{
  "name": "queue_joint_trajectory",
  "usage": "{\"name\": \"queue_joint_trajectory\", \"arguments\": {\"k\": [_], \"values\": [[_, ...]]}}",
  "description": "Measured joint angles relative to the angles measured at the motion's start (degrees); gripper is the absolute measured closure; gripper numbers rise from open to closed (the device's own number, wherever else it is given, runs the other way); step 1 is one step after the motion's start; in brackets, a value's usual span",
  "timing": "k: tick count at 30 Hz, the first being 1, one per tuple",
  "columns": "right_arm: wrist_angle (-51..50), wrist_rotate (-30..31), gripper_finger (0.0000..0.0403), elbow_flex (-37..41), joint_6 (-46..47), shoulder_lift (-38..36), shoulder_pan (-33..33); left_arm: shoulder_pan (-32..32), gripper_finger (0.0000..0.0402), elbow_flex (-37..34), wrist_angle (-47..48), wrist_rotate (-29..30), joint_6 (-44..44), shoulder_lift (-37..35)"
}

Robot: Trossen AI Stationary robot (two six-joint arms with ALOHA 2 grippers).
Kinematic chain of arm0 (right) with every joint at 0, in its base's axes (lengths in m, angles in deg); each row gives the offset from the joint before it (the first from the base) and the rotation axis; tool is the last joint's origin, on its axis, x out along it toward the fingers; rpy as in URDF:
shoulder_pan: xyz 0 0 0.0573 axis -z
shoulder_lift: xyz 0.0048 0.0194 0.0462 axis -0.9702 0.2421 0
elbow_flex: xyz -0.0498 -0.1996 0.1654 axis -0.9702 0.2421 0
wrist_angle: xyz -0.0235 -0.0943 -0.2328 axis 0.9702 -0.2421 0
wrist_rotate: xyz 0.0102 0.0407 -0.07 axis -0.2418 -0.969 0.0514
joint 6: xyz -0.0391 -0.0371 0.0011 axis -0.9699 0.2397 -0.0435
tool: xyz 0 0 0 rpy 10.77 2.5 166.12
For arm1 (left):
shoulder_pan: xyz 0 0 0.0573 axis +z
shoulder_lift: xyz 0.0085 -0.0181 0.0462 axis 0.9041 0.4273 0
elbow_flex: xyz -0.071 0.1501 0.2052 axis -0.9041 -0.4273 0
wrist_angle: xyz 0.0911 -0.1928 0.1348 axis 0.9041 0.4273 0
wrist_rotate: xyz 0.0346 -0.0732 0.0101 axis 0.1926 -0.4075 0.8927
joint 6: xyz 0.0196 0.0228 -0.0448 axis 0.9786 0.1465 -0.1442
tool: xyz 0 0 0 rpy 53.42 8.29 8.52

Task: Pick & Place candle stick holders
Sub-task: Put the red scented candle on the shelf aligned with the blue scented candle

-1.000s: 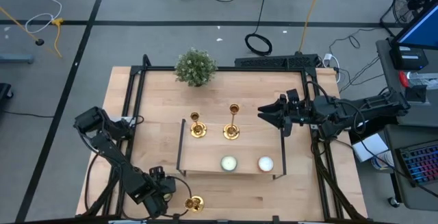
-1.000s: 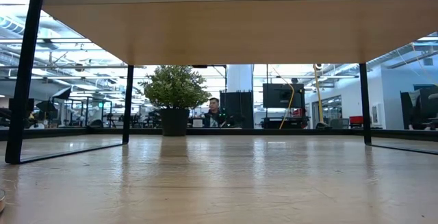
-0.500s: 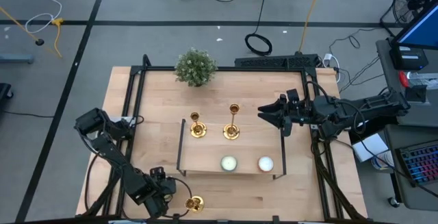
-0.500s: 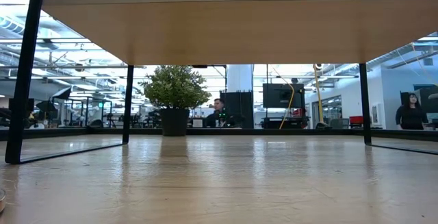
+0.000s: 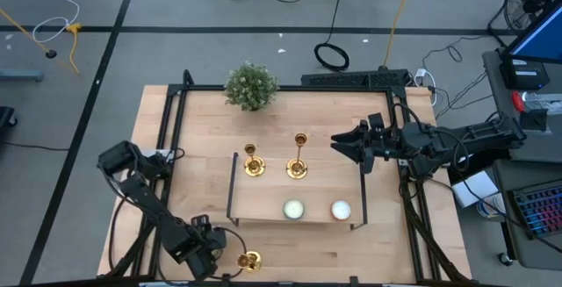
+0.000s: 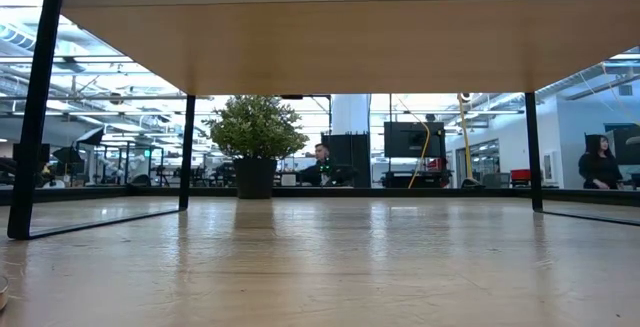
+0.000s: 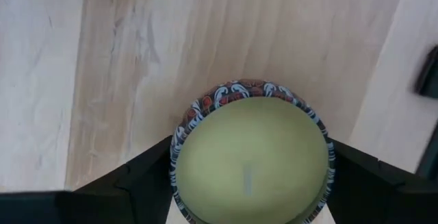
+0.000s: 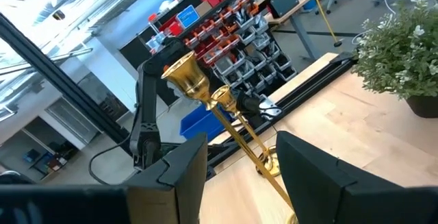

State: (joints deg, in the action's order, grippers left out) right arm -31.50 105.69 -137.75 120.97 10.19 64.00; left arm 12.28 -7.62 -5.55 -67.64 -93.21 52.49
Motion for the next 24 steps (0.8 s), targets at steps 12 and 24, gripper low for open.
{"name": "queue_joint_trajectory", "arguments": {"k": [12,24], "values": [[0.01,0.01,0.0232,0.00,-0.09,0.00,0.02,-1.75,0.0104,0.00,11.86,1.58,-11.32,-8.53],[0.01,0.01,0.0232,0.00,-0.24,-0.02,0.02,4.70,0.0104,0.04,14.85,1.95,-16.46,-27.68]]}}
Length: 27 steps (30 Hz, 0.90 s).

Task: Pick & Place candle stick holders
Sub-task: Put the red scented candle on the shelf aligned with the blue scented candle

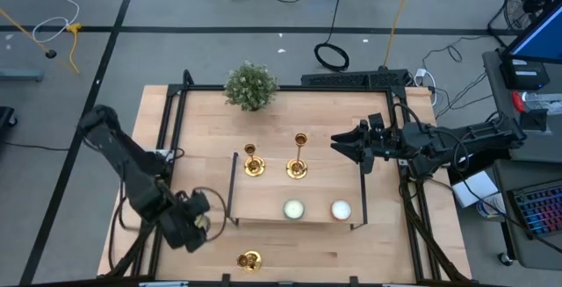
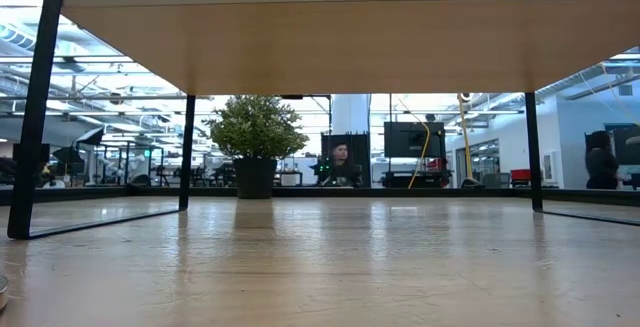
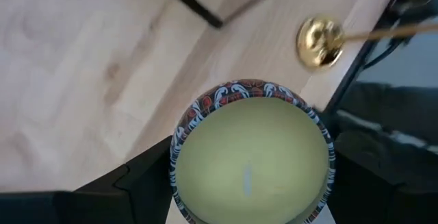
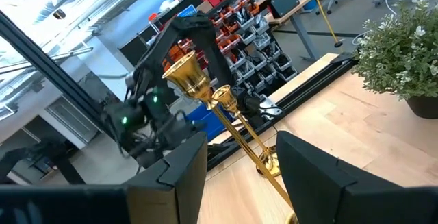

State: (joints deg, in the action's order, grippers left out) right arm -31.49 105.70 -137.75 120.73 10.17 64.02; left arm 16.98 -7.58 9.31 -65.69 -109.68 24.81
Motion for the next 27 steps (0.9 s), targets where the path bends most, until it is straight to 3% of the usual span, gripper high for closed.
{"name": "queue_joint_trajectory", "arguments": {"k": [6,12,20,27], "values": [[0.00,0.00,0.0232,0.00,-0.22,0.00,0.00,6.17,0.0103,2.33,0.21,-0.03,5.09,-5.43],[-0.04,-0.02,0.0232,0.00,-0.37,0.00,0.00,13.58,0.0104,9.89,0.35,-0.06,14.90,-5.11],[-0.05,-0.02,0.0232,0.00,-0.42,0.00,0.00,22.73,0.0104,22.27,4.41,-3.40,28.91,1.89],[-0.07,-0.02,0.0232,0.00,-0.42,0.02,0.00,25.51,0.0104,25.39,6.24,-10.56,40.39,11.63]]}}
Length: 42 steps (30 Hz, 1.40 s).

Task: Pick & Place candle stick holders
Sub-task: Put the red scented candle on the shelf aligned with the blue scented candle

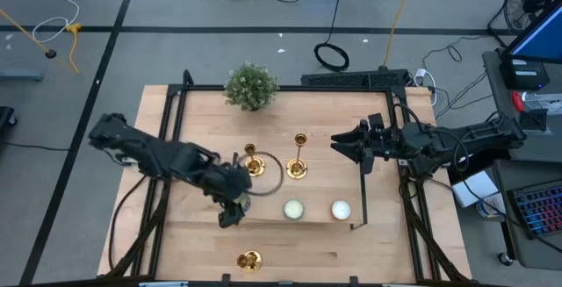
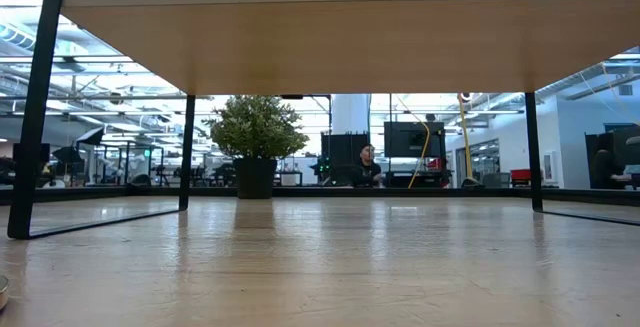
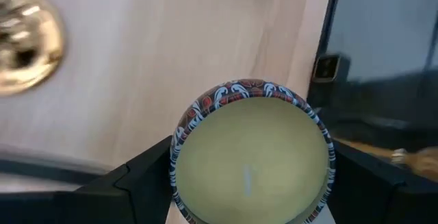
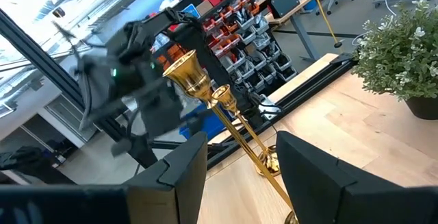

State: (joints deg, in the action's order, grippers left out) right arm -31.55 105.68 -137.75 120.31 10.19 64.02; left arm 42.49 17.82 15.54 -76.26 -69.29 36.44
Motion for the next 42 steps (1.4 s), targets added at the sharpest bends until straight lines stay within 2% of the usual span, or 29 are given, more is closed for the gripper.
{"name": "queue_joint_trajectory", "arguments": {"k": [4,9,24,35,42], "values": [[0.00,-0.03,0.0232,0.00,0.04,0.02,0.00,-0.42,0.0104,1.15,3.04,1.89,4.57,3.59],[-0.03,-0.15,0.0232,0.00,0.09,0.04,0.00,-0.28,0.0104,1.25,3.83,6.42,7.54,4.82],[-0.07,-0.22,0.0232,0.00,0.06,0.61,-0.02,1.63,0.0104,1.34,-0.36,3.48,6.91,5.31],[-0.48,-0.24,0.0232,0.00,0.16,0.59,-0.02,0.86,0.0104,1.34,-1.31,4.93,6.88,5.30],[-0.44,-0.24,0.0232,0.00,0.16,0.59,-0.02,-0.46,0.0104,1.34,-0.58,3.74,8.00,9.44]]}}
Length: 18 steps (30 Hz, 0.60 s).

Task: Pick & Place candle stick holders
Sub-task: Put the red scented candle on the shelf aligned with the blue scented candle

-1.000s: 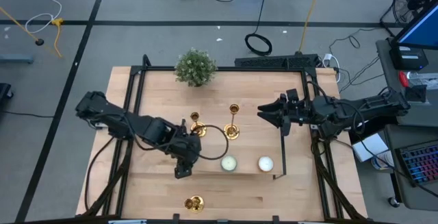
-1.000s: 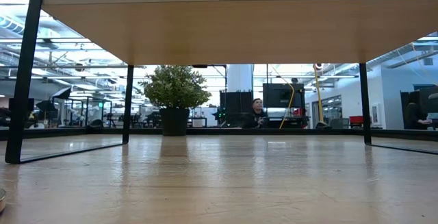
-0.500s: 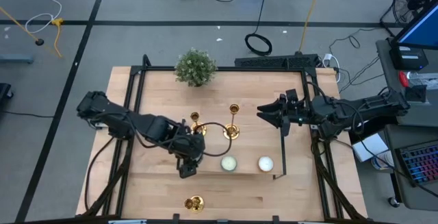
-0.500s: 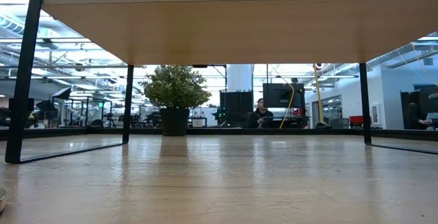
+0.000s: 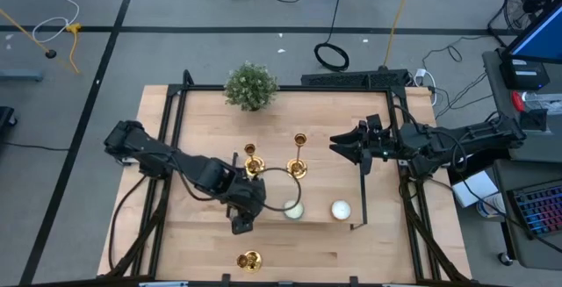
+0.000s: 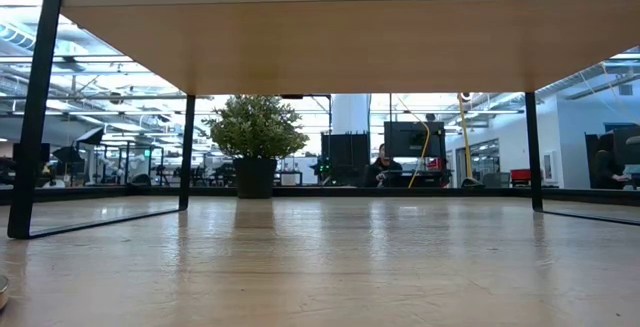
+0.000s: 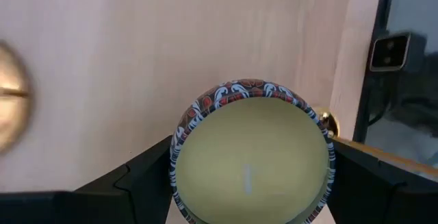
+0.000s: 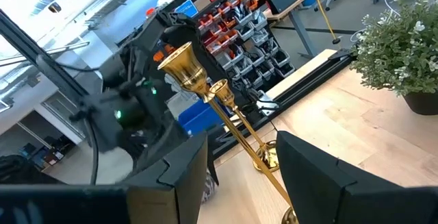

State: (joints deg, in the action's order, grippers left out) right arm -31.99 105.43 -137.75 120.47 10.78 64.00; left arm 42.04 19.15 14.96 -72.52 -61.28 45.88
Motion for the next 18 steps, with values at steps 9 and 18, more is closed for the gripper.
{"name": "queue_joint_trajectory", "arguments": {"k": [9,18], "values": [[0.00,-0.02,0.0232,0.00,0.02,0.00,0.00,-0.32,0.0104,-0.02,1.54,2.90,-0.03,0.33],[0.00,-0.02,0.0232,0.00,0.00,0.00,0.00,-0.18,0.0057,-0.02,2.55,4.32,-0.09,0.13]]}}
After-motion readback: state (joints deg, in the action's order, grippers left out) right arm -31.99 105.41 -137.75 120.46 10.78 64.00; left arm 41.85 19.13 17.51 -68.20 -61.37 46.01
